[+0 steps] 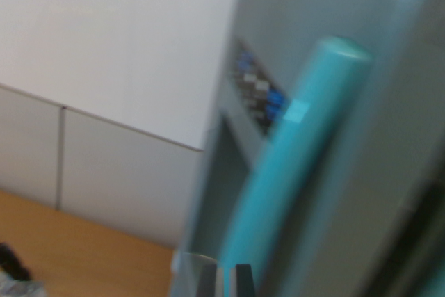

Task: Close fridge door

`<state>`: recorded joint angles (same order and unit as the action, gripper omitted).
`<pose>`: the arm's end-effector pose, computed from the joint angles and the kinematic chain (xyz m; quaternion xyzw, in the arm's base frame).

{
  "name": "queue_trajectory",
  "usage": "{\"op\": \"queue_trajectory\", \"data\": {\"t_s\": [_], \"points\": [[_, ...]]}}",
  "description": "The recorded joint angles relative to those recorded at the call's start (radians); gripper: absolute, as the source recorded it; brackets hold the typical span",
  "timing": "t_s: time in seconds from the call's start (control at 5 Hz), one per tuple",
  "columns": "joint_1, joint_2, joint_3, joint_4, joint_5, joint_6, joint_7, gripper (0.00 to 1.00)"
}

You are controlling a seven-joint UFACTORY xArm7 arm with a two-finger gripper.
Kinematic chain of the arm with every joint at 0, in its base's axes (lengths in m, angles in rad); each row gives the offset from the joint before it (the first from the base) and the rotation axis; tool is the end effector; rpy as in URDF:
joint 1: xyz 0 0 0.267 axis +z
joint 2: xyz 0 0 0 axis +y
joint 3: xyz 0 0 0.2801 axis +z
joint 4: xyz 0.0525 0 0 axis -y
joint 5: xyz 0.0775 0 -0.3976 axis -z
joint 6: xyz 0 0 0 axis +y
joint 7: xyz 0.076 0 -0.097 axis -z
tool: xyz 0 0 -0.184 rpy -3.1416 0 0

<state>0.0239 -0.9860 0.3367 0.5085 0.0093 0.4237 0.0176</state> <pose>0.4645 0.1481 0.4249 0.8482 0.1509 0.5043 0.0588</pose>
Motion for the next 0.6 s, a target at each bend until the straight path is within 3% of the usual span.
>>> {"op": "queue_trajectory", "data": {"t_s": [0.2,0.4,0.6], "points": [[0.0000,0.079,0.022,0.050,0.0000,0.000,0.000,1.00],[0.0000,0.079,0.022,0.050,0.0000,0.000,0.000,1.00],[0.0000,0.163,0.031,0.092,0.0000,0.000,0.000,1.00]]}}
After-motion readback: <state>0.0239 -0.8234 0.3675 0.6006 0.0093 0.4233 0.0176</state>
